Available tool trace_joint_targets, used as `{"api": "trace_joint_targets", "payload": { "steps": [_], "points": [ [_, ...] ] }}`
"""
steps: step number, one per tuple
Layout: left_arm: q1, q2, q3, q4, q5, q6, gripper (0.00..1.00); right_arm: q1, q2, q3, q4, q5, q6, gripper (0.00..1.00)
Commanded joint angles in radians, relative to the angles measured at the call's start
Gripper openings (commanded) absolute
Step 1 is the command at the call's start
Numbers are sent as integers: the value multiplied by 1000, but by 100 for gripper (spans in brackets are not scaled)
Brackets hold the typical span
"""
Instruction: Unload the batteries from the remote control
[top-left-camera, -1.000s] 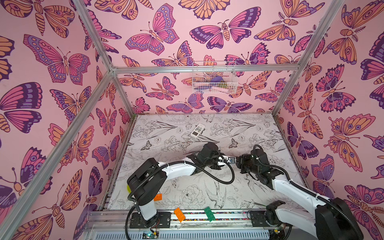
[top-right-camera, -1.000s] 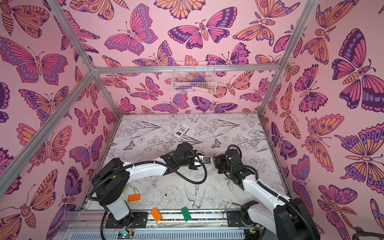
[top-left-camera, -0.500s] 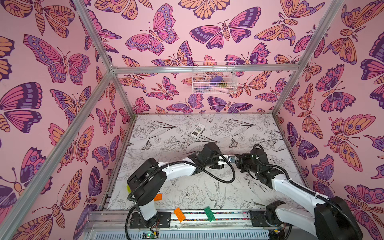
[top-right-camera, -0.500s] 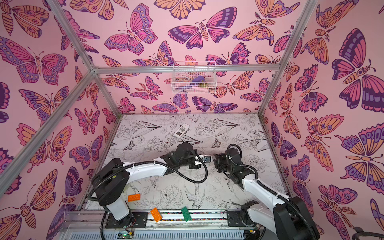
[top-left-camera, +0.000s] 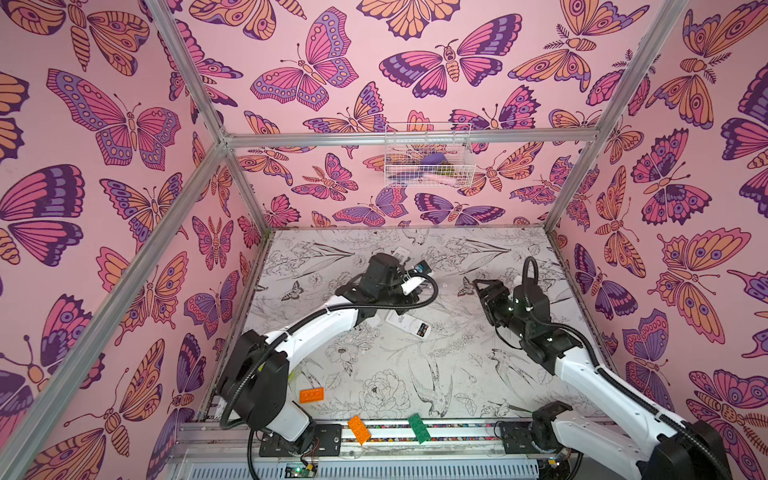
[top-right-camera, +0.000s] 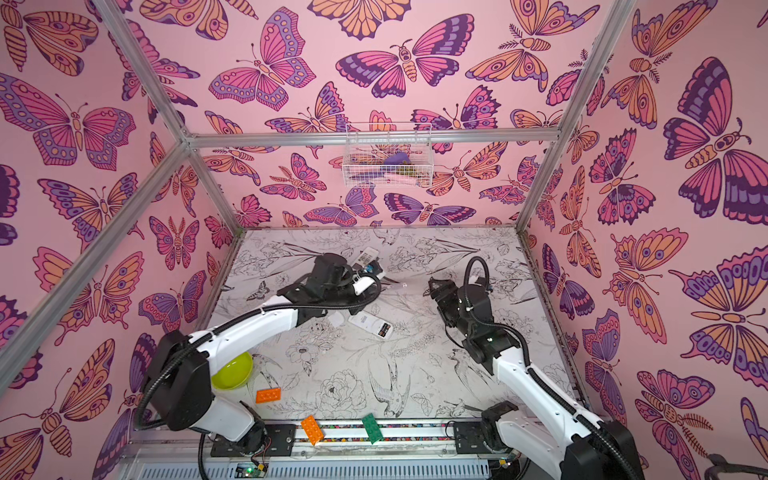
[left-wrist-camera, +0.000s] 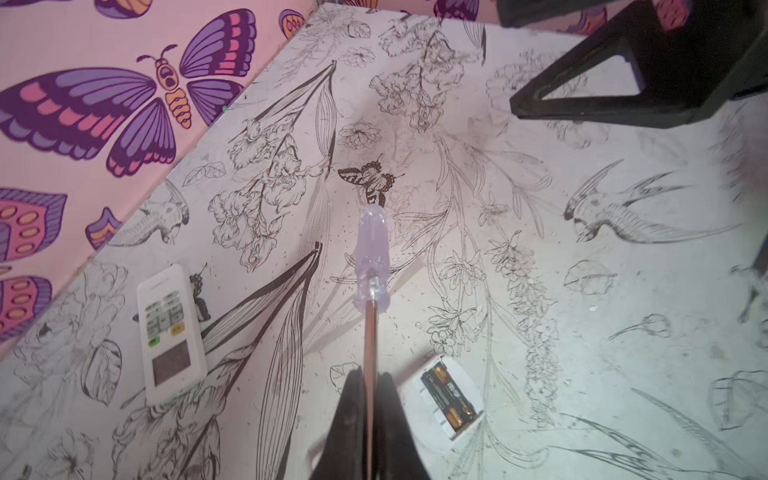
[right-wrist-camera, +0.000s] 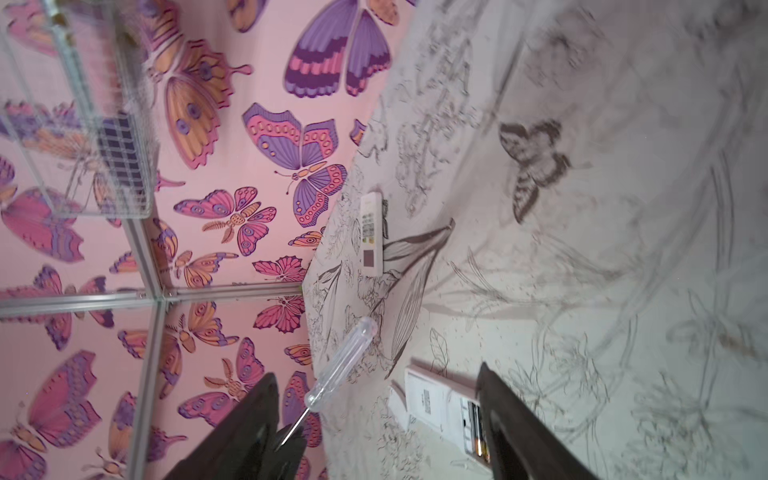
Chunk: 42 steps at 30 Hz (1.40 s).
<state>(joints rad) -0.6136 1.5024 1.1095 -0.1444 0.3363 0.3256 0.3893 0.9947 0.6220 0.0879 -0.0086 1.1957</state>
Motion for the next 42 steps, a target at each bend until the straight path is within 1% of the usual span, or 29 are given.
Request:
{"api": "trace_joint_targets", "payload": {
  "steps": [1, 4, 8, 12, 13, 14, 16, 18, 20, 21, 23, 25, 26, 29, 31, 33, 36, 38, 42],
  "points": [
    [66, -69, -55, -88, 178, -163, 0, -2, 2, 44, -8, 25, -326, 79],
    [132, -115, -81, -88, 274, -233, 0, -4, 5, 47, 7, 22, -396, 84],
    [233, -162, -139, -10, 455, -359, 0, -9, -3, 44, 9, 9, -462, 100],
    [314, -204, -217, 102, 558, -487, 0, -13, -23, 40, 14, -27, -549, 99],
    [333, -218, -244, 132, 577, -511, 0, -15, -24, 40, 21, -50, -572, 99],
    [349, -219, -271, 156, 597, -526, 0, -19, -19, 44, 27, -95, -605, 99],
    [371, -267, -319, 187, 638, -533, 0, -20, 6, 69, 19, -183, -672, 99],
    [387, -275, -356, 197, 672, -538, 0, -20, 41, 99, 9, -286, -689, 100],
    [391, -283, -378, 201, 719, -533, 0, -21, 78, 118, 30, -412, -732, 96],
    [391, -287, -384, 203, 736, -535, 0, -21, 95, 124, 45, -452, -740, 95],
    [400, -291, -389, 203, 773, -564, 0, -20, 134, 143, 82, -548, -739, 91],
    [410, -289, -387, 196, 813, -588, 0, -21, 167, 172, 105, -644, -743, 90],
    [412, -289, -383, 171, 827, -581, 0, -21, 189, 190, 107, -695, -742, 90],
    [413, -288, -368, 98, 864, -537, 0, -19, 249, 223, 133, -799, -731, 89],
    [412, -280, -358, 93, 870, -562, 0, -20, 287, 246, 151, -841, -709, 86],
    [411, -262, -346, 106, 867, -585, 0, -21, 310, 269, 169, -861, -668, 86],
    [414, -240, -353, 176, 826, -590, 0, -18, 350, 259, 291, -907, -606, 86],
    [426, -187, -340, 190, 855, -587, 0, -9, 392, 269, 349, -932, -573, 85],
    [432, -142, -302, 189, 925, -580, 0, 15, 483, 327, 401, -1025, -516, 78]
  ]
}}
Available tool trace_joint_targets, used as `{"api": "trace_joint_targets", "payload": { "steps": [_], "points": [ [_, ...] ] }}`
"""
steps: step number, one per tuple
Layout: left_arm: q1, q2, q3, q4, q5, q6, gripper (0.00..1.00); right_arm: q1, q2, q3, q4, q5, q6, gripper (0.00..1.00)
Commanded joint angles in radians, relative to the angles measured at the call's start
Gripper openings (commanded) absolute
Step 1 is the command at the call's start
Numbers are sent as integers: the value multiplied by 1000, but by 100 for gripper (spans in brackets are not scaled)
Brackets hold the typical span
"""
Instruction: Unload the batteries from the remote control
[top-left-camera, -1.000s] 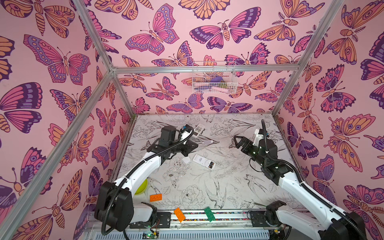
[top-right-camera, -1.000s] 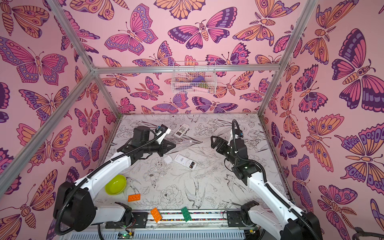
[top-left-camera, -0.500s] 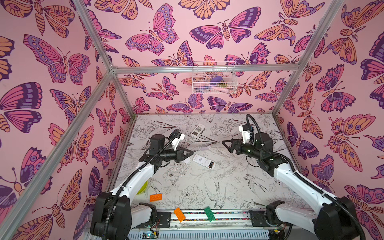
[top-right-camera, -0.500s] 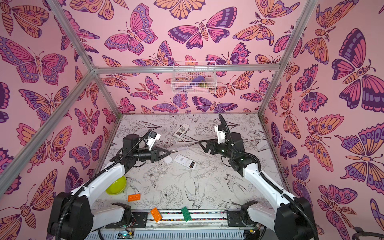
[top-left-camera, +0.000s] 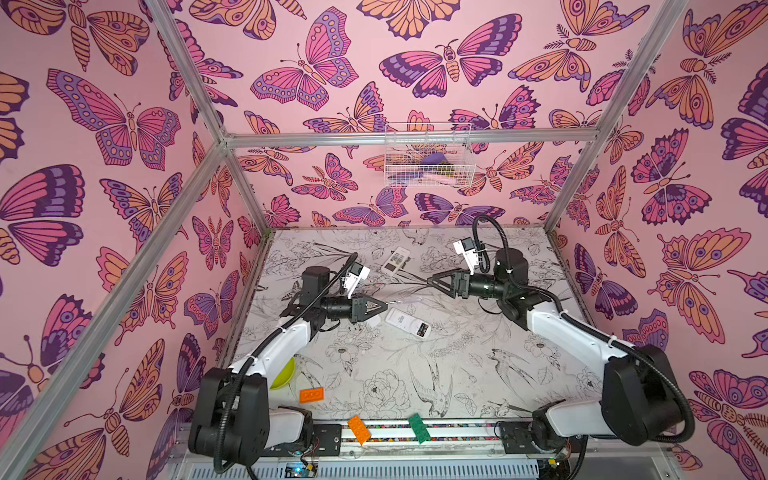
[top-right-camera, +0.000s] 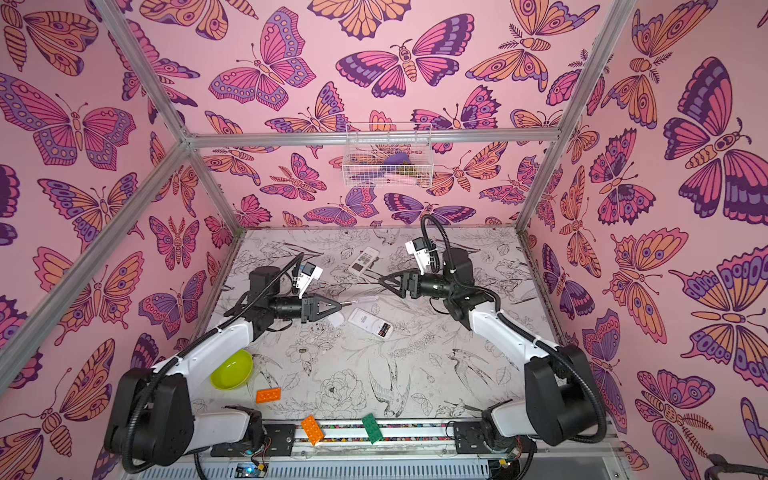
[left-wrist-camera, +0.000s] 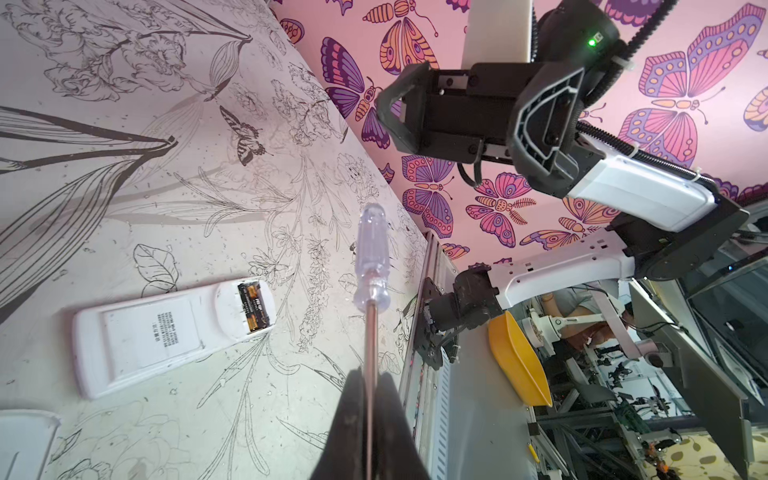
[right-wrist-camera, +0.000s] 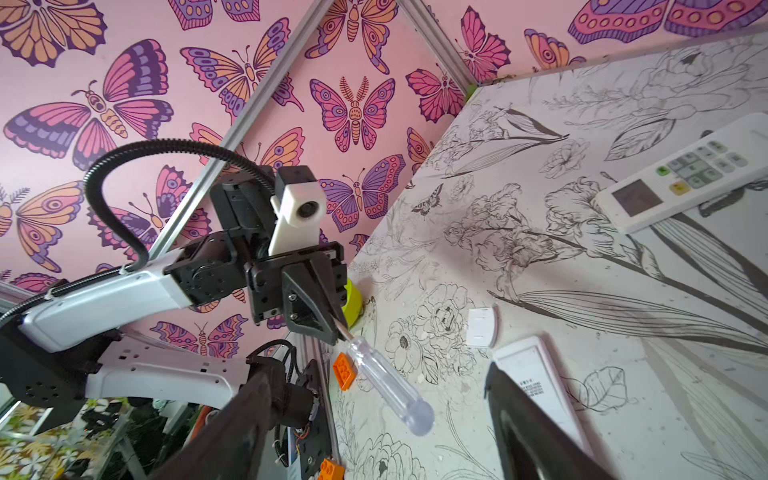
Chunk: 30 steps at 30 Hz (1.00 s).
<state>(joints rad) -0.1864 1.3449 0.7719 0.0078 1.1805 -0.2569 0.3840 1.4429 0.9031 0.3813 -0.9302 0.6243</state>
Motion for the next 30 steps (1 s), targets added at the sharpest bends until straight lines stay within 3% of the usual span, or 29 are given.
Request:
{"api": "trace_joint_targets", "payload": {
  "steps": [1, 6, 20, 23, 30],
  "points": [
    [2, 25, 39, 38, 91, 6, 0, 28, 52, 49, 123, -119, 55, 77],
    [2, 33, 32, 75, 135, -3, 0, 74, 112, 48, 185, -181, 58, 77],
    [-8, 51, 88, 119, 223, -72, 0, 118, 204, 20, 333, -190, 110, 73],
    [-9, 62, 96, 127, 216, -73, 0, 119, 221, -3, 455, -188, 162, 72],
    [-9, 87, 109, 144, 201, -102, 0, 119, 228, -14, 482, -197, 152, 67]
  ]
}}
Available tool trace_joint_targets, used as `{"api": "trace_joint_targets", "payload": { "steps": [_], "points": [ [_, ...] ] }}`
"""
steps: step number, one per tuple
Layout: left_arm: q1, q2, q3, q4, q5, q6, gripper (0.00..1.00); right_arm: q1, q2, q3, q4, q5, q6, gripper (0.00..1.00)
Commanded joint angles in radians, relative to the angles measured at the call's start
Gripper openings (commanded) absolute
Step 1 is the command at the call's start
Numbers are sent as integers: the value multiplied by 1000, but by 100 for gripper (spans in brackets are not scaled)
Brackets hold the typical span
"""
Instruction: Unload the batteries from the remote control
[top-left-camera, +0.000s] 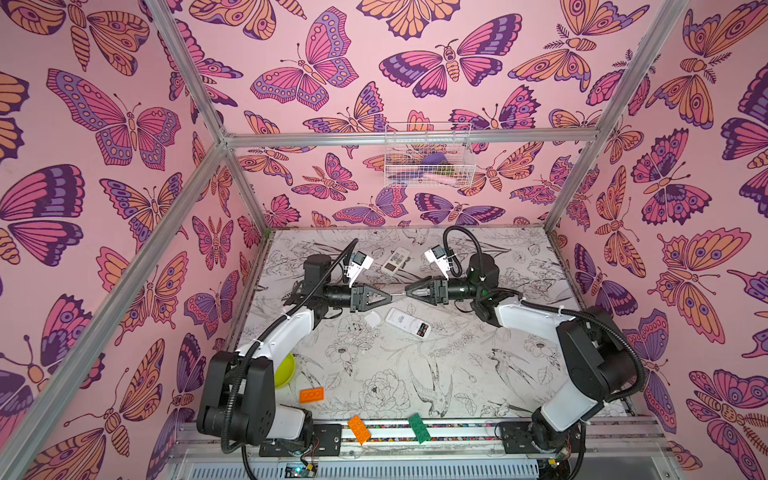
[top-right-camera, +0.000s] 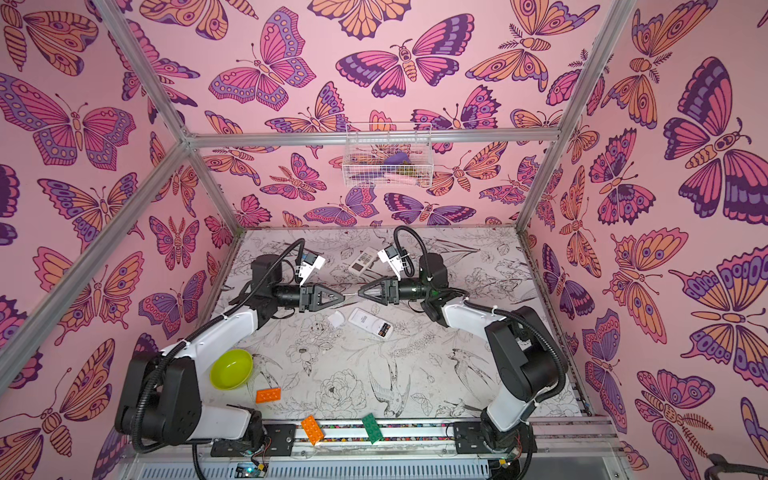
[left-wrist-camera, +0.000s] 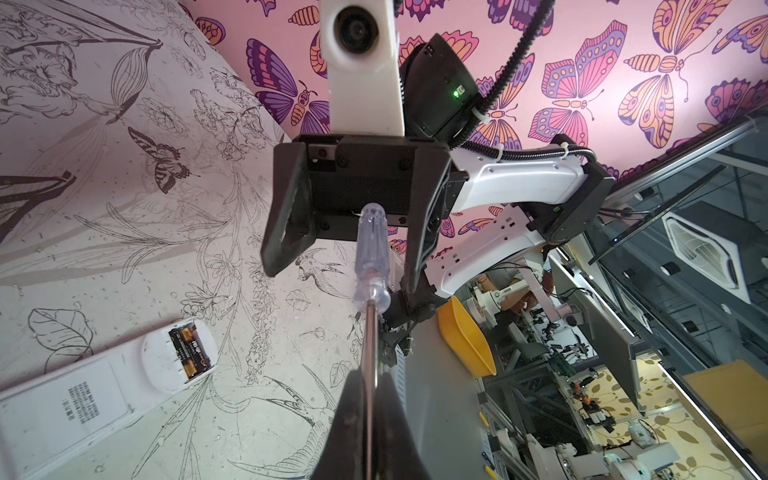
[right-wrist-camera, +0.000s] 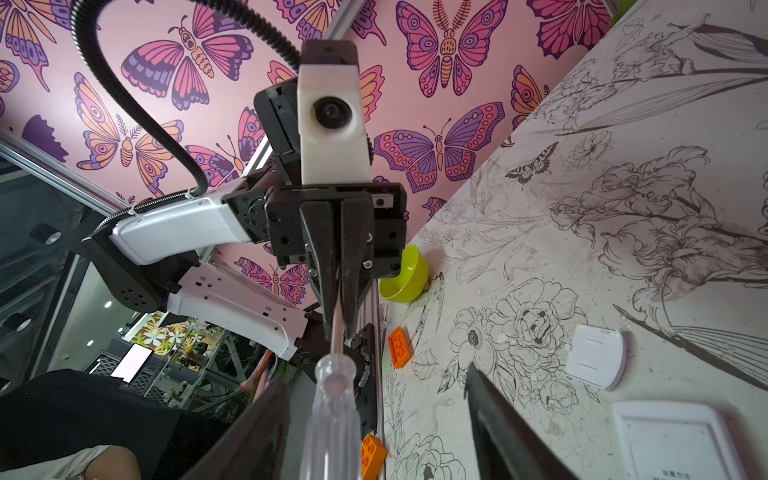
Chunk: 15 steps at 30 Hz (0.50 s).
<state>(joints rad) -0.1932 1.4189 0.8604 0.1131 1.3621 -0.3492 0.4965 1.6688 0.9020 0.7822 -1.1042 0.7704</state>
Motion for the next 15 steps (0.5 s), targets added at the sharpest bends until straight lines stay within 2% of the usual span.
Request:
{"api": "trace_joint_targets", "payload": {
  "steps": [1, 4, 8, 15],
  "points": [
    [-4, 18, 19, 43, 14, -10, 0, 7, 5, -15, 81, -23, 4, 67],
    [-12, 32, 26, 50, 15, -15, 0, 7, 35, -12, 108, -26, 44, 66],
    [-26, 40, 40, 55, 28, -16, 0, 7, 66, -17, 239, -32, 142, 64],
    [-32, 40, 51, 73, 19, -37, 0, 10, 67, -14, 247, -6, 137, 60]
  ]
}}
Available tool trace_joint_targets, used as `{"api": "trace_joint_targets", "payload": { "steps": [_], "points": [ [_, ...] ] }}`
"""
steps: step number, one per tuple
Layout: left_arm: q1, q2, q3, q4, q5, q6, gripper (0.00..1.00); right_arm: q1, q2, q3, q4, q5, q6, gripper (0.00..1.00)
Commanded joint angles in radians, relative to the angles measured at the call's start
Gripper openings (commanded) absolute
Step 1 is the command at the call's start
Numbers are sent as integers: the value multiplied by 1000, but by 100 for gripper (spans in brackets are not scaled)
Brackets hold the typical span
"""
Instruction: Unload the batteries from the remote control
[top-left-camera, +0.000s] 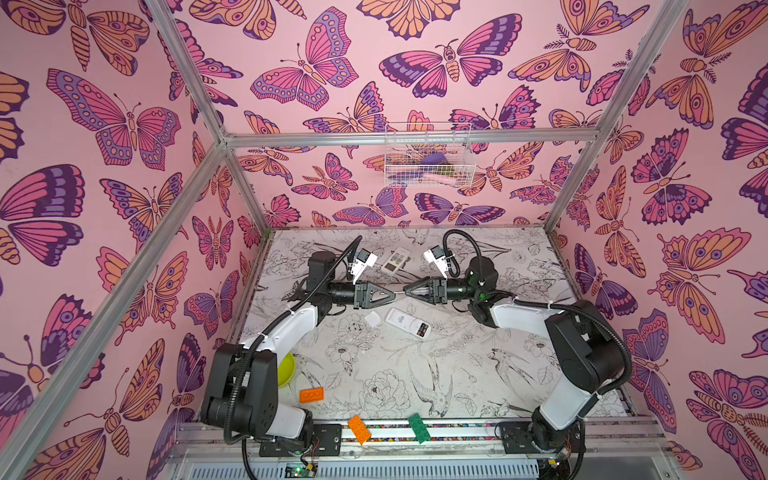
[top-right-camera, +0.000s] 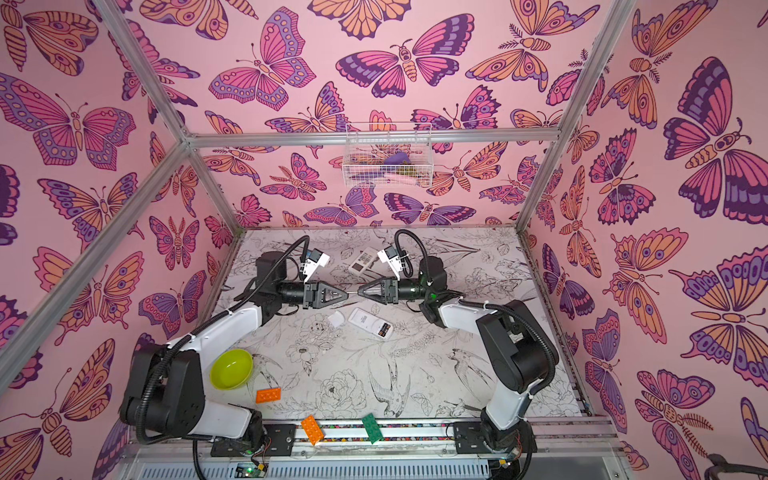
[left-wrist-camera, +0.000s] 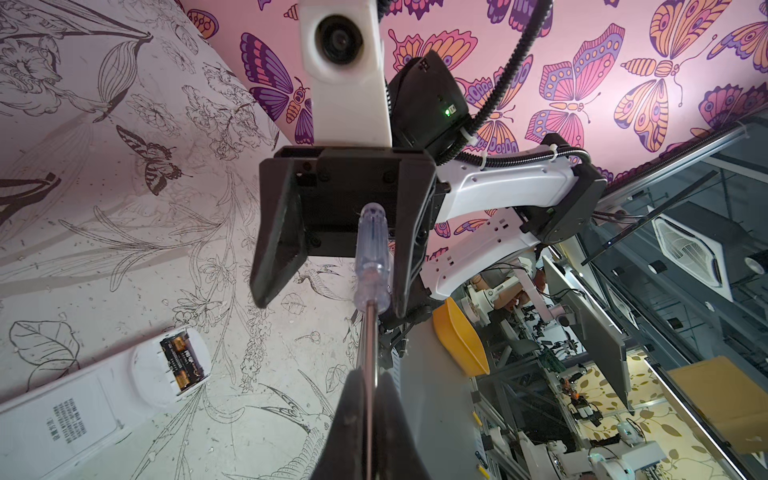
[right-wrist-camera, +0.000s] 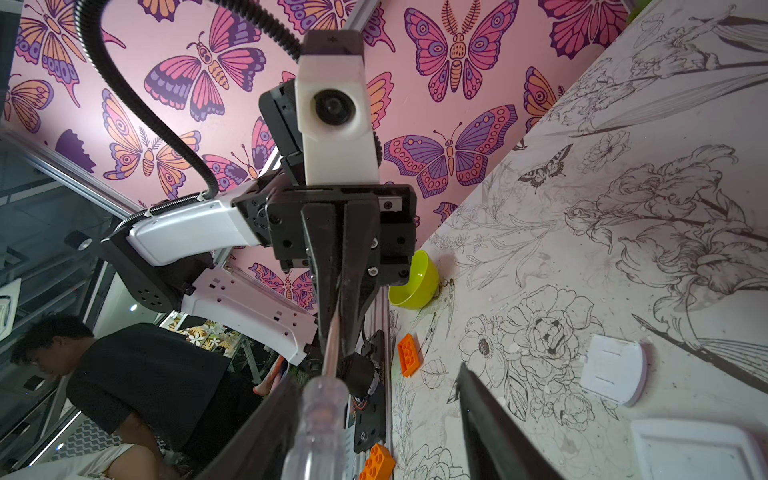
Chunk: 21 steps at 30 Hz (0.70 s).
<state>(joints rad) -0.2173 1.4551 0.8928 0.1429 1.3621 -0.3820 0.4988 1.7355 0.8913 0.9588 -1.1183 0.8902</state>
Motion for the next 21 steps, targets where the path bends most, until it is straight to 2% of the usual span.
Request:
{"api": "trace_joint_targets", "payload": {
  "steps": [1, 12, 14, 16, 21],
  "points": [
    [-7, 7, 19, 45, 20, -7, 0, 10, 6, 0, 72, 6, 23, 59],
    [-11, 31, 23, 61, 12, -25, 0, 24, 30, -6, 185, -3, 95, 50],
    [-12, 33, 18, 61, 5, -21, 0, 27, 39, -5, 183, -18, 95, 48],
    [-11, 33, 17, 63, 6, -22, 0, 29, 41, -5, 179, -24, 95, 42],
    [-23, 34, 12, 63, 8, -13, 0, 34, 26, -14, 160, -9, 65, 40]
  ]
}}
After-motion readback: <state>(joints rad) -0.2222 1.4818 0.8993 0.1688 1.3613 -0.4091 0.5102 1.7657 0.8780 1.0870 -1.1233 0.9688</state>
